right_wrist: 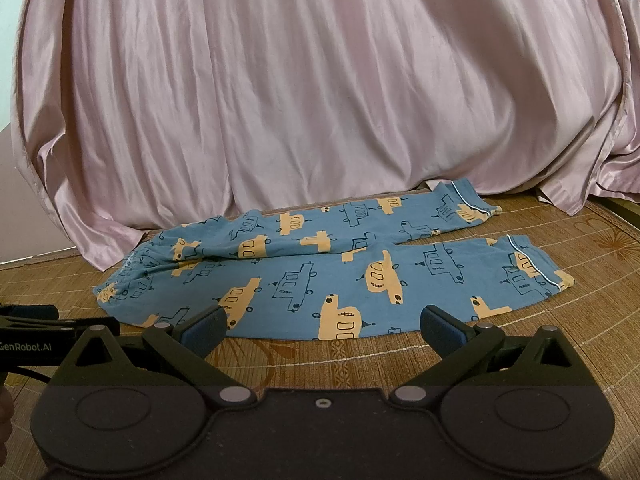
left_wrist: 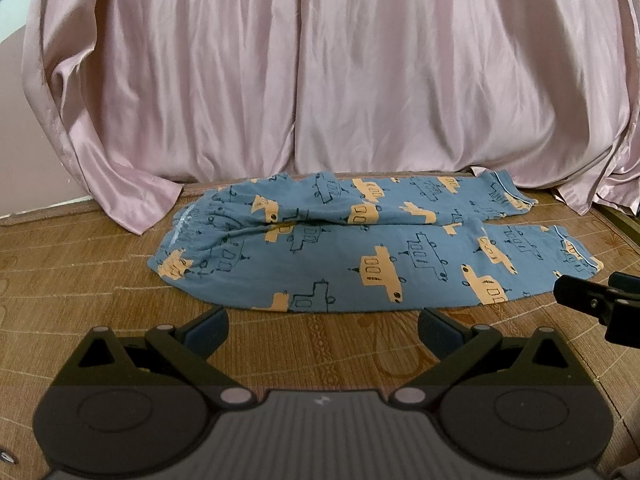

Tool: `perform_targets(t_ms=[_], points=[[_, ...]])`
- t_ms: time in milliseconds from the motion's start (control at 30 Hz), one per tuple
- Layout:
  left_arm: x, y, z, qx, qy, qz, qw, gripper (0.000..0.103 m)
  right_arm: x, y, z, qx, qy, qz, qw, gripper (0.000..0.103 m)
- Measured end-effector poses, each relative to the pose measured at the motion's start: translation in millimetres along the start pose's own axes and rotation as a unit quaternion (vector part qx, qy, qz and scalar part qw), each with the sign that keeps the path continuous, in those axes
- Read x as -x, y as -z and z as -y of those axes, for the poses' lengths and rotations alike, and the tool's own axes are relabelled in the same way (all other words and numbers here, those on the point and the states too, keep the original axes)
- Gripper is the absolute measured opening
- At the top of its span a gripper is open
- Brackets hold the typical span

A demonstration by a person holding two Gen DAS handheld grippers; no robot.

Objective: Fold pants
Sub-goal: 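Move both grippers to the waistband of the pants and grasp it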

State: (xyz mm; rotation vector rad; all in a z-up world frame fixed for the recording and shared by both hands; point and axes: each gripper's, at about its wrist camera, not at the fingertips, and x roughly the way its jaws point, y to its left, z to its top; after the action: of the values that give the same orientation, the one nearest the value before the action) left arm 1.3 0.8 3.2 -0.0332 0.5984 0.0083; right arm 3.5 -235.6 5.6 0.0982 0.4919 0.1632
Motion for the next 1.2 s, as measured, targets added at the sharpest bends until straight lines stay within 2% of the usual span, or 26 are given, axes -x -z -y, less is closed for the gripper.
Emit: perform_targets(t_ms=[200, 367, 467, 633, 733, 800, 900, 967, 1067, 1200], points=[[-12, -1, -4, 0.016, 0.007, -0.041, 0.9990, 0.103, -2, 2, -1, -0.012, -0.006, -0.015, 1.000, 0.103], [-28, -24, -6, -0.005, 0.010, -0.073, 0.9973, 0.103, -5, -11, 10, -0.025, -0.015, -0.030, 0.999, 0.103], [-40, -56, -6, -0.023, -0.003, -0.099, 0.9948, 0.103, -9, -31, 22, -0.018, -0.037, -0.020, 0.999, 0.103], [-56, -140, -7, -0.052, -0.027, -0.126, 0.9902, 0.103, -23, -87, 41, 0.014, -0.088, -0.018, 0.996, 0.103], [-64, -183, -10, -0.072, -0.046, -0.129, 0.9879, 0.103, -37, -118, 49, 0.045, -0.116, -0.018, 0.992, 0.103], [-73, -204, -17, -0.079, -0.052, -0.133, 0.9866, 0.103, -50, -135, 49, 0.079, -0.135, -0.019, 0.987, 0.103], [-93, -224, -31, -0.092, -0.024, -0.144, 0.9850, 0.103, -72, -152, 45, 0.143, -0.165, -0.037, 0.975, 0.102], [-112, -231, -42, -0.105, -0.011, -0.137, 0.9849, 0.103, -91, -158, 42, 0.188, -0.179, -0.057, 0.964, 0.102], [-138, -230, -59, -0.105, -0.019, -0.121, 0.9869, 0.103, -128, -165, 36, 0.251, -0.191, -0.085, 0.945, 0.102], [-170, -219, -94, -0.105, -0.016, -0.136, 0.9850, 0.103, -199, -172, 27, 0.278, -0.185, -0.113, 0.936, 0.102]])
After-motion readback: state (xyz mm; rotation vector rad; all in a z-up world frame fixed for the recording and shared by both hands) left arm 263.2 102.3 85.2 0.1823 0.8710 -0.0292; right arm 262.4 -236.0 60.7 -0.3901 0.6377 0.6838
